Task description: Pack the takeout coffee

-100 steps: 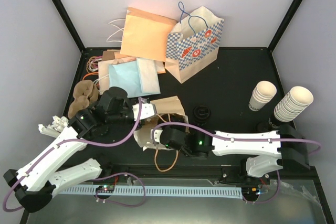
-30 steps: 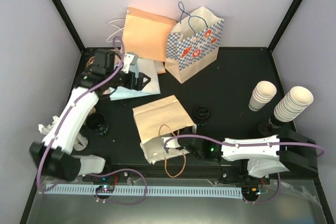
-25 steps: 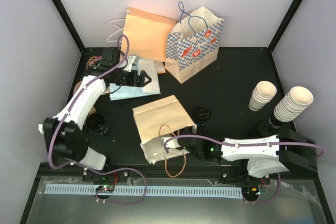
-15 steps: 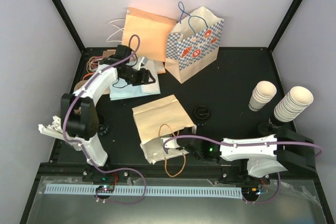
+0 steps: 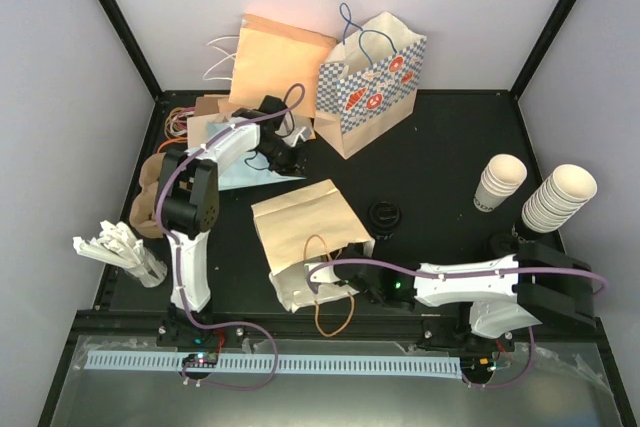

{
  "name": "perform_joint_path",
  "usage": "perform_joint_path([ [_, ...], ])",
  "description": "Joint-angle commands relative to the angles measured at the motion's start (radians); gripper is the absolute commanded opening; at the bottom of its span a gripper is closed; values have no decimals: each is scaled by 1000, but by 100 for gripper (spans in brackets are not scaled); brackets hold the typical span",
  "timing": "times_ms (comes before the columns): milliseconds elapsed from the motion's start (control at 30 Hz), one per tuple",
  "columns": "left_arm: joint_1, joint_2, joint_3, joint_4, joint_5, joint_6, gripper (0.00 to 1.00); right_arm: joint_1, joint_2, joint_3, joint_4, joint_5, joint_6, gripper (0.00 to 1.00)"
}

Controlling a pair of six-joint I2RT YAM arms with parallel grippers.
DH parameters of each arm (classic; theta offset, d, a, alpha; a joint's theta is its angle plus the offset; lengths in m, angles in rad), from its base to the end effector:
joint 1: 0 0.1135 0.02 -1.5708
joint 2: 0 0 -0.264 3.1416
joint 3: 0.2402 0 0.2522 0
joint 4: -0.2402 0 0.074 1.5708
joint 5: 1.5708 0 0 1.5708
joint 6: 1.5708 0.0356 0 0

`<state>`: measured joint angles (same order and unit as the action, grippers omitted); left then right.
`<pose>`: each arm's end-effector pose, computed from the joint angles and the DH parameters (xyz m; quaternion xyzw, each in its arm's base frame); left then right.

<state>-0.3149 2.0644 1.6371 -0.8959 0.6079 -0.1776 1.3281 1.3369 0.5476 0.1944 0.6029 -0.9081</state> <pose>0.3913 -0.1489 0.1990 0.1018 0.9421 -0.3168 0.0419 0.0820 0.2471 0.1808 -0.6976 0.4941 -0.1632 0.4925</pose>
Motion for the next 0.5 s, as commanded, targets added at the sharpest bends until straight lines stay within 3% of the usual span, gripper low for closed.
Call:
perform_joint_path([
  [0,-16,49,66,-53,-21,15,24,-5,21,16,18,22,-11,70],
  [467,-47,149,112,-137,-1,69,23,-18,73,50,47,22,-45,70],
])
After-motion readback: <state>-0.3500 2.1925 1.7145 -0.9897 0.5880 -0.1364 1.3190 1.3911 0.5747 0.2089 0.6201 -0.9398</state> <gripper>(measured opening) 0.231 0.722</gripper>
